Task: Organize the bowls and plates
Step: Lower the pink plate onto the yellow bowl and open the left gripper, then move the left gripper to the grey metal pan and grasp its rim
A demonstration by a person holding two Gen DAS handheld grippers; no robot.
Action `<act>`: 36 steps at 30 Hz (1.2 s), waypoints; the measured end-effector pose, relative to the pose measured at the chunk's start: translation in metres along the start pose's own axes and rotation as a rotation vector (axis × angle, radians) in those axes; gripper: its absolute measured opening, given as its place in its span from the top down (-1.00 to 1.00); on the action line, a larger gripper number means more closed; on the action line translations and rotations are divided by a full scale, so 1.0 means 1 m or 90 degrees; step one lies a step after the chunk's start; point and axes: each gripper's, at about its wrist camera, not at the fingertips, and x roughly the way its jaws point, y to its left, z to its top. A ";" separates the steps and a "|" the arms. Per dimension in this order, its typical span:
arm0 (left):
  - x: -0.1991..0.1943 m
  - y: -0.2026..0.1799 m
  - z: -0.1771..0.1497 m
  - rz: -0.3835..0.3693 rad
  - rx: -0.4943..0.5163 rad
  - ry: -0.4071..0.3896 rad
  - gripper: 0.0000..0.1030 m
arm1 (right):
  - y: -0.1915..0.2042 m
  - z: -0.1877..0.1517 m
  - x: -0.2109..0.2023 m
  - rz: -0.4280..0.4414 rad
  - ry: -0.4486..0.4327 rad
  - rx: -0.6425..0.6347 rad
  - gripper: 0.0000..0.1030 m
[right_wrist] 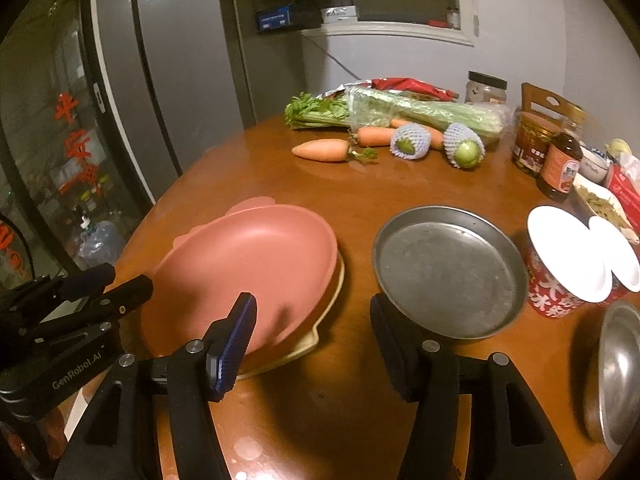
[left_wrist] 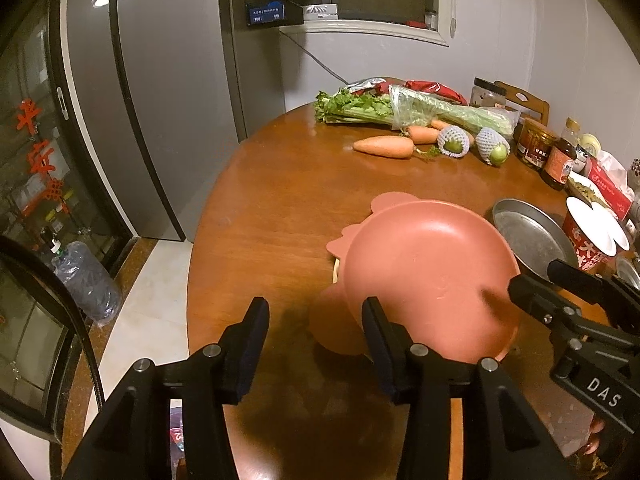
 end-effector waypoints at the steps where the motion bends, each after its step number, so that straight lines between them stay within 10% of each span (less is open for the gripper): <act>1: -0.002 0.000 0.000 0.000 0.000 -0.002 0.06 | -0.001 0.000 -0.002 0.000 -0.002 0.003 -0.18; 36: -0.050 -0.075 0.010 -0.020 0.073 -0.058 -0.12 | -0.062 -0.015 -0.075 -0.007 -0.076 0.095 -0.23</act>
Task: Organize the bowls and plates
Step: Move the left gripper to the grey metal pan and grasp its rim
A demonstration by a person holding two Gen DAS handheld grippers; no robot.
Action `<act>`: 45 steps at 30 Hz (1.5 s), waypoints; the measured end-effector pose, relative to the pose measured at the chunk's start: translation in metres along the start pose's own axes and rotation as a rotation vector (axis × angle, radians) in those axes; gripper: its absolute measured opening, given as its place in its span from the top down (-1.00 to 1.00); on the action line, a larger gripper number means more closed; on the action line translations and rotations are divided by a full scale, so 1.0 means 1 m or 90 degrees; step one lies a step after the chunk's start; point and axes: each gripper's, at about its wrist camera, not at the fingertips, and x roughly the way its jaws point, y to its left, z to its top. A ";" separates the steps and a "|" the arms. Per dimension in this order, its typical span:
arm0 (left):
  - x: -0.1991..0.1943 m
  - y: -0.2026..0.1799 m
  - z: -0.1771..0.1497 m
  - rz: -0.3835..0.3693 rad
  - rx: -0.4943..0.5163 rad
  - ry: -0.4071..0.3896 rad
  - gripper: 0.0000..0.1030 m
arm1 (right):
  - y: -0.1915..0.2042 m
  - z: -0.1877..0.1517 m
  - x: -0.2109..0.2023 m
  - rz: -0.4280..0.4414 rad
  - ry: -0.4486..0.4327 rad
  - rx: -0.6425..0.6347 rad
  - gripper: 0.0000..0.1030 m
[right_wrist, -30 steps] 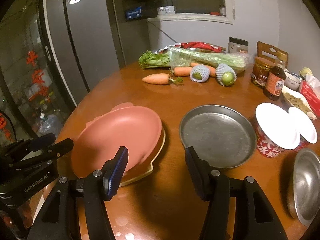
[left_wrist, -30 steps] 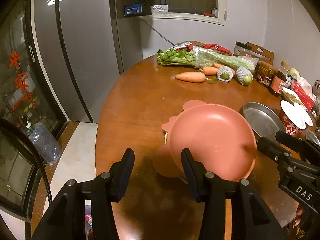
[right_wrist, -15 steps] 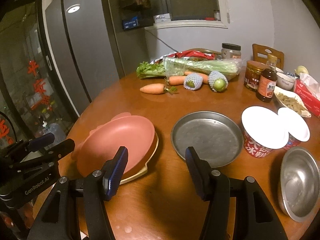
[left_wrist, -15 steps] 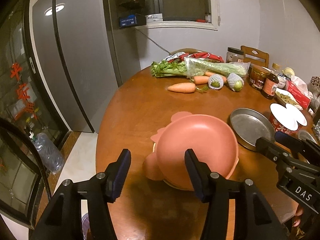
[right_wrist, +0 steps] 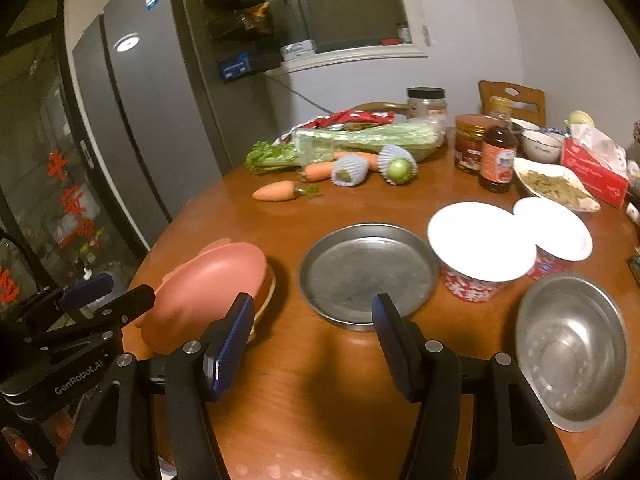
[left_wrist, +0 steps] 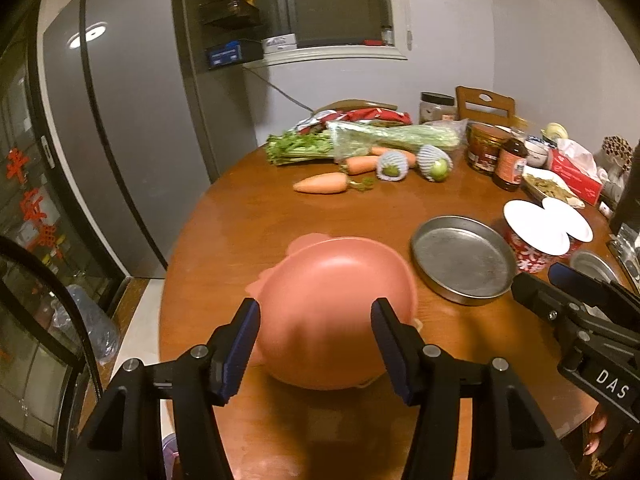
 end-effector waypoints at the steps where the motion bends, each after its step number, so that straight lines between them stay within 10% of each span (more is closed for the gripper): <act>1: 0.000 -0.004 0.001 -0.005 0.001 0.002 -0.12 | -0.003 -0.001 -0.002 -0.001 -0.002 0.006 -0.23; 45: 0.154 -0.108 0.088 -0.073 0.123 0.146 -0.12 | -0.056 0.003 0.080 -0.086 0.106 0.093 -0.28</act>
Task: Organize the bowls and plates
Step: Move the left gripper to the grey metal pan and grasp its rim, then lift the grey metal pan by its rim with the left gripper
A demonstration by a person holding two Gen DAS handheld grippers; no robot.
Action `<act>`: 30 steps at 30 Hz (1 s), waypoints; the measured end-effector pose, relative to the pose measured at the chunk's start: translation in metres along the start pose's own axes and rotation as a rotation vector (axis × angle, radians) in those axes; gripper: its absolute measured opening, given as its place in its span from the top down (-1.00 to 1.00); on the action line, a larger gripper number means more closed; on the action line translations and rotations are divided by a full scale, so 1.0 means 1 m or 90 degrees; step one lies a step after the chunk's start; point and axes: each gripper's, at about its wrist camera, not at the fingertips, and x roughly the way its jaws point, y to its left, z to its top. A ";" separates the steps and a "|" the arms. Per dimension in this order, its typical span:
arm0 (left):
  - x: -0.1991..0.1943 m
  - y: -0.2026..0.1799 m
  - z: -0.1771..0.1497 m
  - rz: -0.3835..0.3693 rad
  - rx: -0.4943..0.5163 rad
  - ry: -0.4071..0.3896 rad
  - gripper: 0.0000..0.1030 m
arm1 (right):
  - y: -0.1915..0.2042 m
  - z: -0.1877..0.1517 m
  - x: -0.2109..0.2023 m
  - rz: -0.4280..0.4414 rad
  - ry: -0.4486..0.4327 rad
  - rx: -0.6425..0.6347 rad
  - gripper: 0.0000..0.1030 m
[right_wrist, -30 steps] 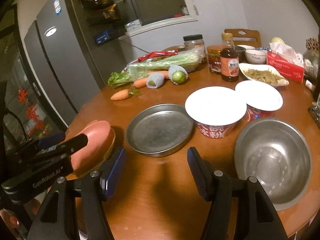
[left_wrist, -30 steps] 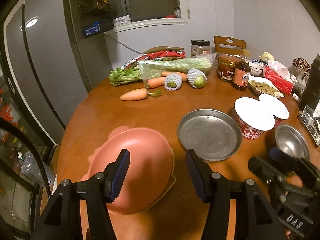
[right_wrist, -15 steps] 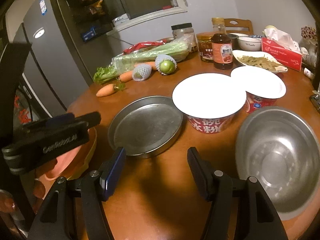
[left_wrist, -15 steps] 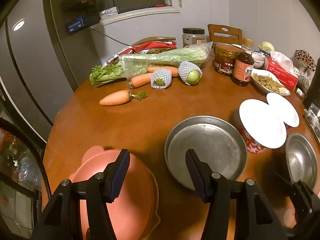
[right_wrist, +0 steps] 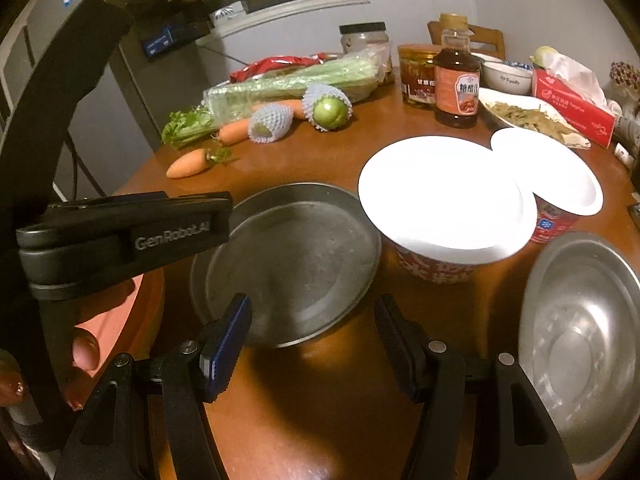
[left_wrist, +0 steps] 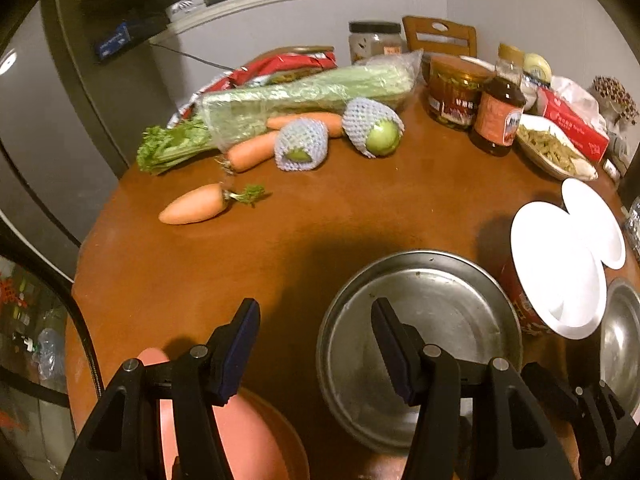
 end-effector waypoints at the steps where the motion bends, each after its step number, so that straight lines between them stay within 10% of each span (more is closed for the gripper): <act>1: 0.003 -0.001 0.001 0.001 0.005 0.006 -0.12 | 0.001 0.001 0.002 -0.001 0.004 0.001 -0.28; 30: 0.003 -0.017 -0.016 -0.069 0.025 0.055 0.32 | -0.005 -0.001 0.006 -0.016 0.013 -0.037 -0.11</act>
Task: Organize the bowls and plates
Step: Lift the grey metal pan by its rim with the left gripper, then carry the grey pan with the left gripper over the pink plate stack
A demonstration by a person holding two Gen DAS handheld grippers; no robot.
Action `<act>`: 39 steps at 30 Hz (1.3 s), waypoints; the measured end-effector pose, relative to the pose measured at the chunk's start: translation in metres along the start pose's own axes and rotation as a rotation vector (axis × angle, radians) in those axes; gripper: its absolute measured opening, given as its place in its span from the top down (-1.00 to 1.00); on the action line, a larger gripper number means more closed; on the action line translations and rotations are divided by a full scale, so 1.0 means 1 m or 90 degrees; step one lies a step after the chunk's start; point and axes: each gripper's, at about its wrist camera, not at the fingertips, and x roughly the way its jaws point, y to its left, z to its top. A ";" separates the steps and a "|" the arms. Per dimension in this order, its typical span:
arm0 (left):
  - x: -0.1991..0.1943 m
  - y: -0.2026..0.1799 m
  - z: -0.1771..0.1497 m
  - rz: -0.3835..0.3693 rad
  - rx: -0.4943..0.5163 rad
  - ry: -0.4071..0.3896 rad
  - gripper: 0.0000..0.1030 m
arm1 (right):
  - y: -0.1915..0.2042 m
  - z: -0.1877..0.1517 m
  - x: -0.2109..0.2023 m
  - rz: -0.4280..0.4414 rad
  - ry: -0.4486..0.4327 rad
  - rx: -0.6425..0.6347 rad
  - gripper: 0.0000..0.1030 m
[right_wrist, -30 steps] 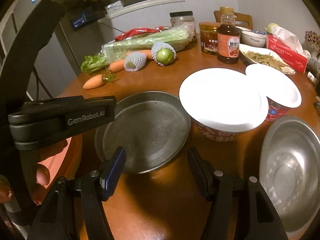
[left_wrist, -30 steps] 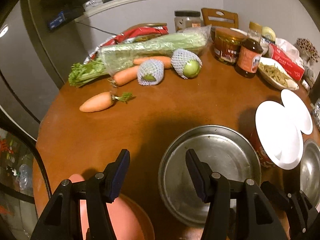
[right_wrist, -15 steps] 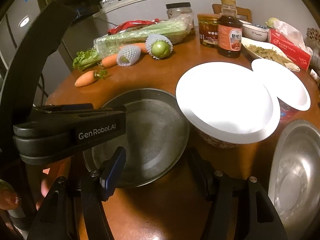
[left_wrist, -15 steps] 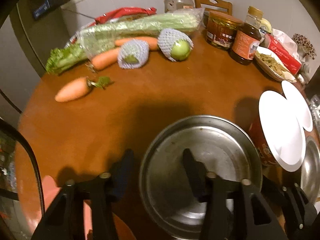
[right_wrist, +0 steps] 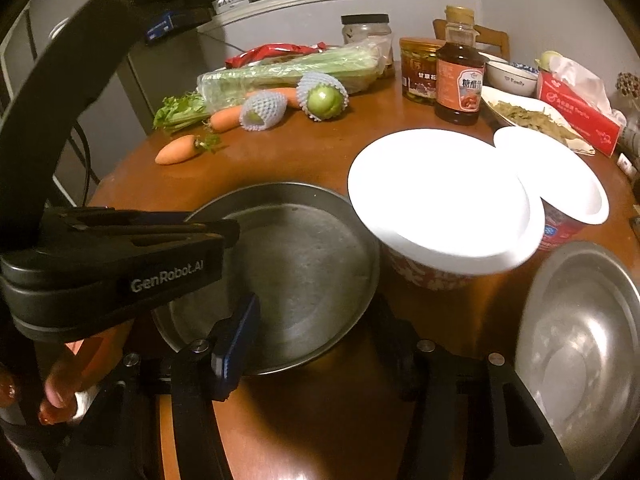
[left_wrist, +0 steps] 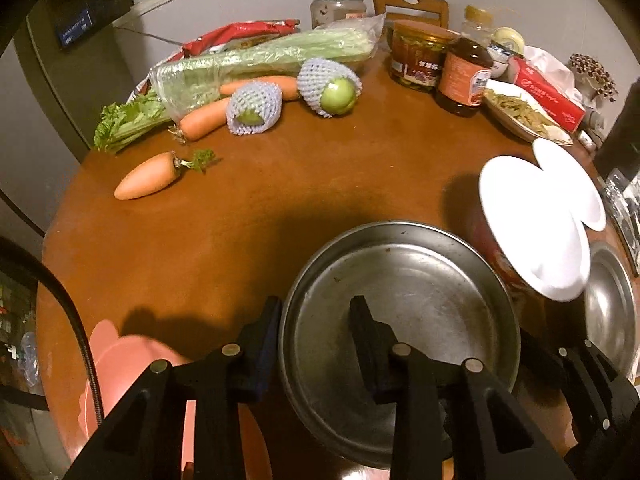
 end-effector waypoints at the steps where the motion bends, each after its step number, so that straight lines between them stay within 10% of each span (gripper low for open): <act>1: -0.004 -0.001 -0.003 0.001 0.002 -0.004 0.32 | 0.000 -0.002 -0.002 0.000 -0.001 -0.003 -0.11; 39: -0.092 -0.018 -0.127 0.032 -0.037 -0.085 0.31 | 0.021 -0.079 -0.095 0.033 -0.053 -0.082 -0.12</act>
